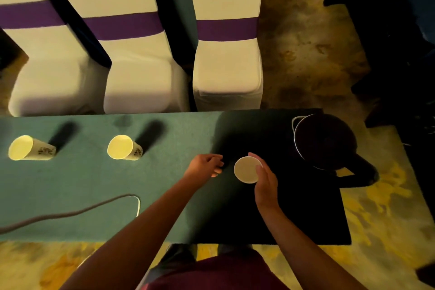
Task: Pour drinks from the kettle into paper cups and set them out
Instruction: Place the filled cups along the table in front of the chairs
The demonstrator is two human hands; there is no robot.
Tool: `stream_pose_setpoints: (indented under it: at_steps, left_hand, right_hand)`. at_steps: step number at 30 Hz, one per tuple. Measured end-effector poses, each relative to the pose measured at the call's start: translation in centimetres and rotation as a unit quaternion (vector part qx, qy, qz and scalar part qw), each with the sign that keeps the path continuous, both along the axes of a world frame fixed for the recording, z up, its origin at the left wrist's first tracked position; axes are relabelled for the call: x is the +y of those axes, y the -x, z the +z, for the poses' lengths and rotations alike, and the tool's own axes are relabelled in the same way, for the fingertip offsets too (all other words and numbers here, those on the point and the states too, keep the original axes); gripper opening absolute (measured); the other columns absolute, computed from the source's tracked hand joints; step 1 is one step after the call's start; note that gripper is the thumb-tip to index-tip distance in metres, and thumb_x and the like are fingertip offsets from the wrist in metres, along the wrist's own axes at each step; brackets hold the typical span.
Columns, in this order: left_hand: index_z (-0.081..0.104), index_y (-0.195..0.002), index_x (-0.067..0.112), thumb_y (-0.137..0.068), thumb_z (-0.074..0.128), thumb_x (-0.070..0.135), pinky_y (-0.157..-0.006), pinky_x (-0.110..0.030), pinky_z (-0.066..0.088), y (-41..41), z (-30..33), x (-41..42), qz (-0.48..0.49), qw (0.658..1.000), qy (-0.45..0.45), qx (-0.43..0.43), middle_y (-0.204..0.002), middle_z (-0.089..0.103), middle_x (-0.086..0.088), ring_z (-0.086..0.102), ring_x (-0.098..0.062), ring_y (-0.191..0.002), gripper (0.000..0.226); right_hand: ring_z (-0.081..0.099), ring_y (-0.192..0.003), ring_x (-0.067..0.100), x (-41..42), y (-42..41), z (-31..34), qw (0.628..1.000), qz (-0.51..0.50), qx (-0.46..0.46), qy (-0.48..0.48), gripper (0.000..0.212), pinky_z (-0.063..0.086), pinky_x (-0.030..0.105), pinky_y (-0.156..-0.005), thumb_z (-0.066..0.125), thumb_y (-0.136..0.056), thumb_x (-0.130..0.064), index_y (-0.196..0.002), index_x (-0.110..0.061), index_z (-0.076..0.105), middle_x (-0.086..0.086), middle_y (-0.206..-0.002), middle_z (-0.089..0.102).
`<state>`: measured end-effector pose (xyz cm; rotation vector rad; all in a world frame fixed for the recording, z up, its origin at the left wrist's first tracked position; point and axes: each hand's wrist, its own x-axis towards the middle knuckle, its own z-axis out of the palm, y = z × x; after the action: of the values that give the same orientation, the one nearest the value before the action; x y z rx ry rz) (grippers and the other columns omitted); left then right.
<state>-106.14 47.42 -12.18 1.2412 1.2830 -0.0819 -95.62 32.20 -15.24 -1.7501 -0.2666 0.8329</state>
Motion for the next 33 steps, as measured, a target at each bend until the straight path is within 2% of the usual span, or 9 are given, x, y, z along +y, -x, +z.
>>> stream_pose_setpoints:
  at_steps: [6,11,15,20,24,26,29,31,33]
  left_hand:
    - [0.064,-0.114,-0.001,-0.106,0.041,0.028,-0.064,-0.031,0.057,-0.8,0.2,-1.2,0.109,0.989,0.102,-0.017,-0.085,0.07,-0.01,0.066,-0.02,-0.064,0.038]
    - [0.066,-0.112,0.0,-0.106,0.037,0.033,-0.062,-0.03,0.057,-0.9,0.7,-2.7,0.161,0.971,0.166,-0.069,-0.087,0.071,-0.01,0.068,-0.021,-0.074,0.044]
    - [0.067,-0.096,0.009,-0.102,0.048,0.034,-0.062,-0.03,0.052,-2.0,1.7,-4.1,0.213,0.951,0.196,-0.109,-0.085,0.07,-0.011,0.065,-0.023,-0.077,0.031]
    - [0.061,-0.117,0.008,-0.102,0.049,0.027,-0.068,-0.033,0.055,-2.8,3.0,-4.6,0.271,0.908,0.247,-0.204,-0.103,0.067,-0.014,0.066,-0.026,-0.09,0.027]
    - [0.064,-0.105,0.01,-0.102,0.045,0.019,-0.065,-0.031,0.055,-3.2,4.2,-4.6,0.274,0.897,0.258,-0.233,-0.096,0.068,-0.011,0.068,-0.023,-0.084,0.022]
    - [0.062,-0.102,0.012,-0.104,0.042,0.009,-0.061,-0.025,0.056,-3.2,4.3,-4.6,0.287,0.882,0.265,-0.263,-0.094,0.067,-0.005,0.072,-0.011,-0.075,0.02]
    - [0.061,-0.113,0.007,-0.1,0.048,0.015,-0.085,-0.031,0.057,-2.8,4.5,-4.3,0.321,0.835,0.308,-0.325,-0.115,0.063,-0.012,0.069,-0.018,-0.098,0.02]
    - [0.052,-0.138,0.002,-0.073,0.079,0.025,-0.114,-0.044,0.039,-2.5,4.1,-4.0,0.342,0.804,0.333,-0.353,-0.142,0.051,-0.023,0.051,-0.034,-0.133,0.074]
    - [0.038,-0.15,0.005,-0.051,0.091,0.024,-0.122,-0.046,0.023,-2.2,4.4,-3.9,0.357,0.77,0.352,-0.395,-0.156,0.036,-0.02,0.033,-0.035,-0.146,0.114]
  right_hand:
    - [0.065,-0.112,0.01,0.3,0.3,0.9,1.0,0.005,0.014,-0.028,0.045,0.052,0.013,-0.078,0.04,-0.095,-0.034,-0.125,-0.023,0.07,-0.001,-0.128,0.069]
    - [0.066,-0.119,0.01,0.5,1.0,3.8,0.997,0.001,0.014,-0.079,0.044,0.054,0.023,-0.095,0.041,-0.095,-0.025,-0.122,-0.011,0.073,0.003,-0.126,0.072]
    - [0.065,-0.12,0.008,1.1,1.1,6.3,0.994,0.029,0.005,-0.102,0.044,0.049,0.015,-0.095,0.04,-0.098,-0.021,-0.126,-0.009,0.07,0.002,-0.129,0.071]
    - [0.066,-0.118,0.008,2.1,0.7,8.7,0.993,0.034,0.01,-0.116,0.038,0.051,0.017,-0.097,0.04,-0.104,-0.015,-0.125,-0.01,0.071,0.0,-0.127,0.072]
    - [0.067,-0.118,0.009,2.7,0.5,9.9,0.99,0.033,0.012,-0.135,0.043,0.051,0.016,-0.096,0.04,-0.099,-0.023,-0.125,-0.008,0.071,0.002,-0.127,0.073]
    - [0.067,-0.119,0.01,2.9,0.6,10.2,0.989,0.033,0.019,-0.144,0.042,0.05,0.015,-0.095,0.041,-0.099,-0.023,-0.125,-0.008,0.071,0.003,-0.127,0.073]
    - [0.067,-0.12,0.014,3.5,0.9,10.5,0.987,0.052,0.011,-0.15,0.041,0.05,0.019,-0.099,0.042,-0.099,-0.021,-0.124,-0.006,0.071,0.005,-0.126,0.073]
    - [0.067,-0.12,0.016,3.9,1.2,10.7,0.986,0.065,-0.004,-0.151,0.04,0.05,0.022,-0.102,0.043,-0.099,-0.02,-0.123,-0.006,0.071,0.006,-0.126,0.073]
    - [0.067,-0.119,0.017,4.4,1.6,11.2,0.986,0.072,0.0,-0.151,0.04,0.05,0.024,-0.102,0.043,-0.099,-0.02,-0.122,-0.005,0.072,0.007,-0.125,0.073]
